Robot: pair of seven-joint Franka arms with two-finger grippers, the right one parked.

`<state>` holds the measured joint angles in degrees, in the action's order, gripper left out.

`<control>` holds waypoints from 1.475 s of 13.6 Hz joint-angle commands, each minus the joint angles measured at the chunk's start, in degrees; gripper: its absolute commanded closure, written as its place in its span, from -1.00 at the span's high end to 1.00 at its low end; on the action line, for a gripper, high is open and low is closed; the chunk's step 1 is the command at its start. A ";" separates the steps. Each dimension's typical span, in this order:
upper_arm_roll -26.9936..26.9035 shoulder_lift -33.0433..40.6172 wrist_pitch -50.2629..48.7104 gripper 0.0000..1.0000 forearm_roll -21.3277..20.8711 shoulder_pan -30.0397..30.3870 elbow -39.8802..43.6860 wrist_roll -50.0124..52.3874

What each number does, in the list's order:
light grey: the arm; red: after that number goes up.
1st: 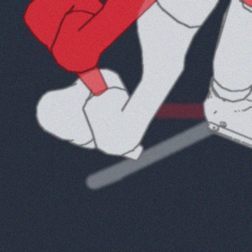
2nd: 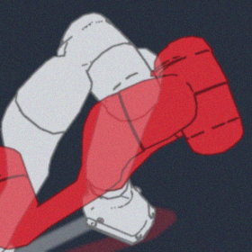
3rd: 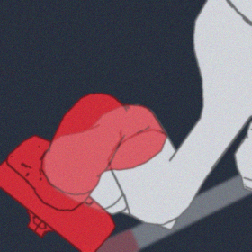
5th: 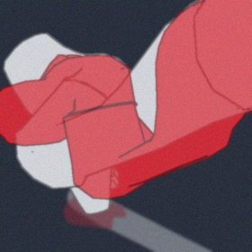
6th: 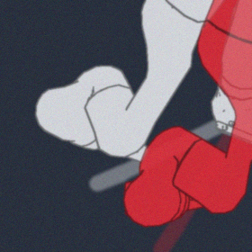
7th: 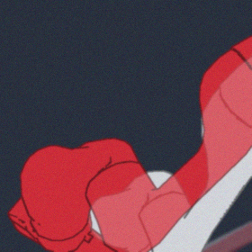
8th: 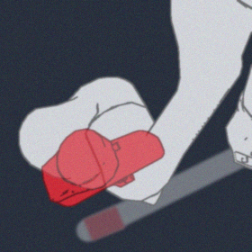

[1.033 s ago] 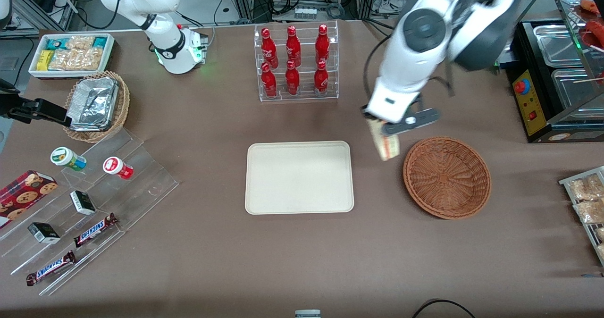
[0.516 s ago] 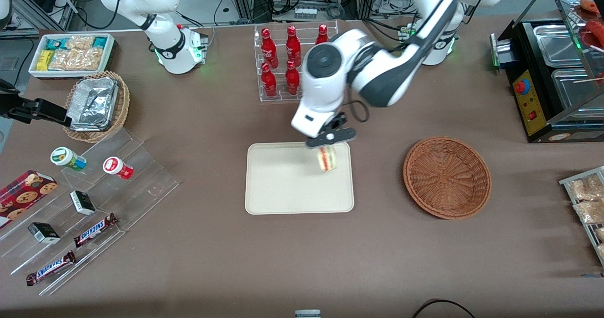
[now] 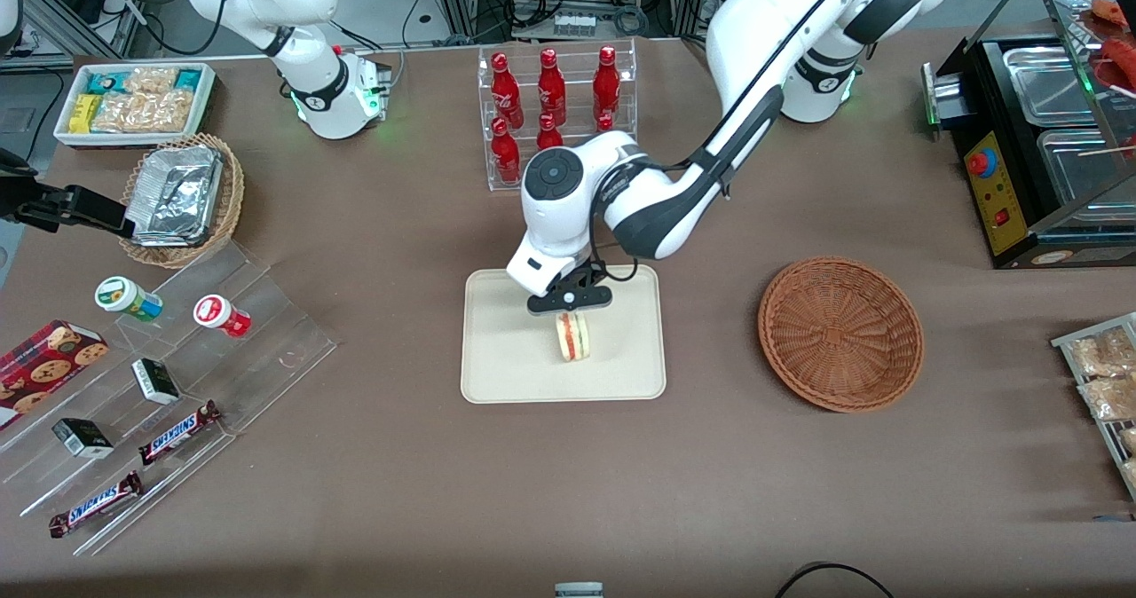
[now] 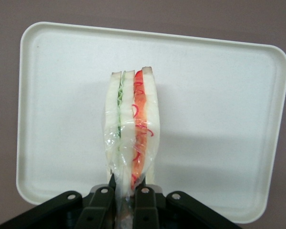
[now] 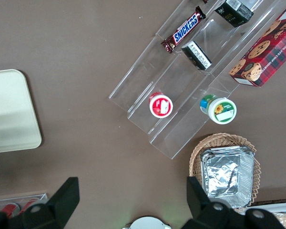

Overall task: Place sandwich from basket to tray
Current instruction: 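Lower the sandwich onto the tray and open the left gripper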

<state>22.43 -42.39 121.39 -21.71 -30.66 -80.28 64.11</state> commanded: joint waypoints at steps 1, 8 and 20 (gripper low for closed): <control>-0.28 -3.48 2.18 -1.00 -5.52 -1.59 2.06 -0.21; -0.45 -5.69 4.74 0.99 -6.06 -2.21 1.97 -3.29; -0.54 12.22 -14.92 1.00 4.47 5.24 1.89 -3.11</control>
<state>21.98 -36.21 110.61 -20.05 -28.10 -76.39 61.56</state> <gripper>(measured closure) 0.000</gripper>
